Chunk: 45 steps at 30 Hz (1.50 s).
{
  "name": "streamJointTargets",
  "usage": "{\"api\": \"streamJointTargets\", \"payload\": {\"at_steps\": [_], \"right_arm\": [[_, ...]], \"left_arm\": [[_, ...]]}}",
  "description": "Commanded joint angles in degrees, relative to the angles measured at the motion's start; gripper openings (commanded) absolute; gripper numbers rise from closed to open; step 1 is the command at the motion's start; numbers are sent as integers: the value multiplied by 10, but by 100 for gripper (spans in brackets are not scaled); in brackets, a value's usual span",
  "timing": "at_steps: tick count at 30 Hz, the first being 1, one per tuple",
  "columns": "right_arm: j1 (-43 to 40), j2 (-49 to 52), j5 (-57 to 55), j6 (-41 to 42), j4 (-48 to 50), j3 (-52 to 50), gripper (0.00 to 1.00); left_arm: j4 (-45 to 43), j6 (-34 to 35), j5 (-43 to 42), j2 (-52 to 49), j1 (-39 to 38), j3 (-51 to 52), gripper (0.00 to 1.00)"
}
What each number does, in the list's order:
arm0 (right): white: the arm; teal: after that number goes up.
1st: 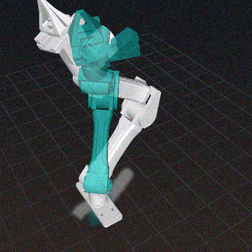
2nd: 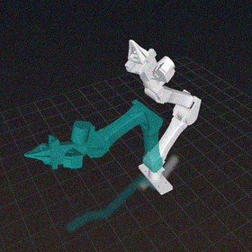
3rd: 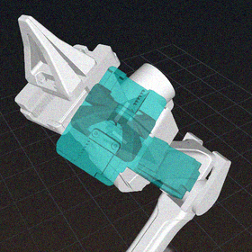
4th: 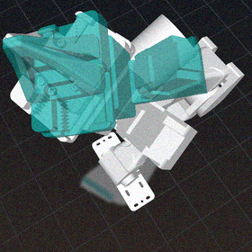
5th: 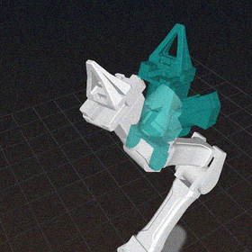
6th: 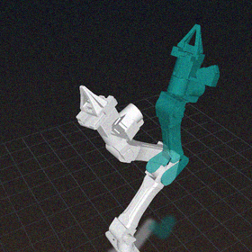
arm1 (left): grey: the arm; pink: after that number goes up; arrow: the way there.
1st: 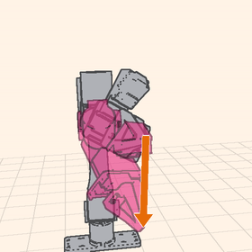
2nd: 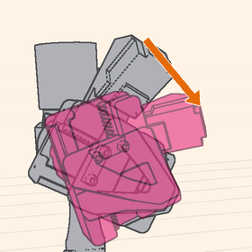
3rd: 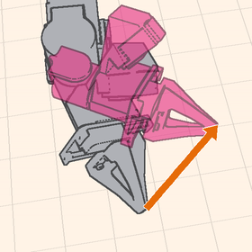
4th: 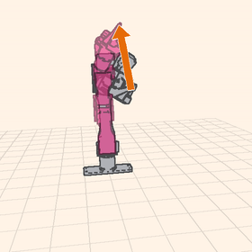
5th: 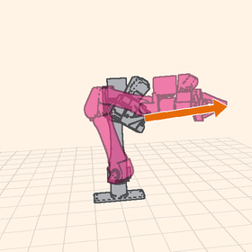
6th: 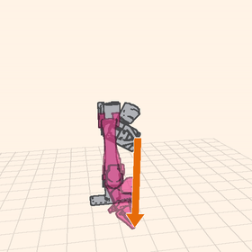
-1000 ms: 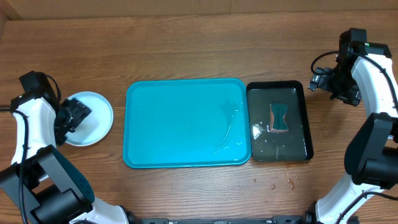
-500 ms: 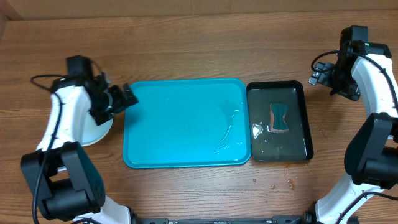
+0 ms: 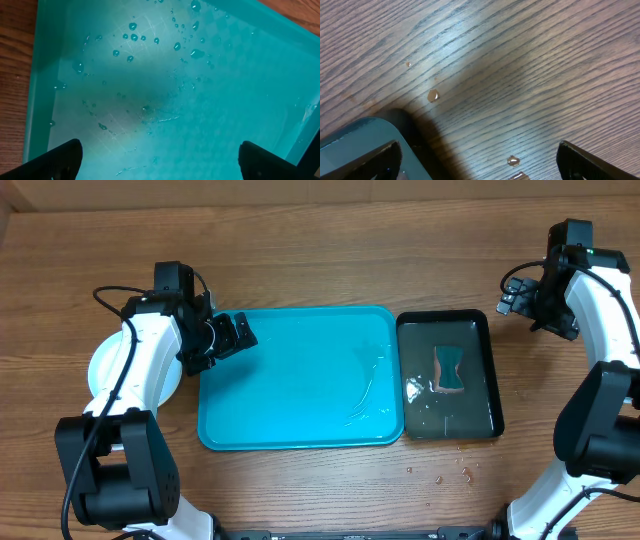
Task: Clean dirty plates on tray and stack at the side
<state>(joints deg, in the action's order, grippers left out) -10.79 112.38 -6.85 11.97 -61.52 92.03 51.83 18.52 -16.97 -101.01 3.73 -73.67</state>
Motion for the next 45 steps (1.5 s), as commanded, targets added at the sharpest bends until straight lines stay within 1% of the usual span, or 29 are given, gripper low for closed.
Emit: {"api": "streamJointTargets", "payload": {"at_steps": [1, 18, 22, 27, 38, 45], "right_arm": [[-2, -12, -4, 3, 2, 5, 100], [-3, -13, -4, 3, 11, 5, 100], [11, -35, -4, 3, 10, 5, 100], [51, -131, -4, 3, 10, 5, 100], [176, -421, -4, 3, 10, 5, 100], [211, -598, -5, 2, 8, 5, 100]], "left_arm": [[-1, 10, -5, 10, -1, -10, 100], [-1, 10, -5, 10, -1, -10, 100], [-1, 10, -5, 10, -1, -10, 100], [-1, 10, -5, 10, -1, -10, 100], [-1, 10, -5, 10, -1, -10, 100], [-1, 10, -5, 10, -1, -10, 100]]}}
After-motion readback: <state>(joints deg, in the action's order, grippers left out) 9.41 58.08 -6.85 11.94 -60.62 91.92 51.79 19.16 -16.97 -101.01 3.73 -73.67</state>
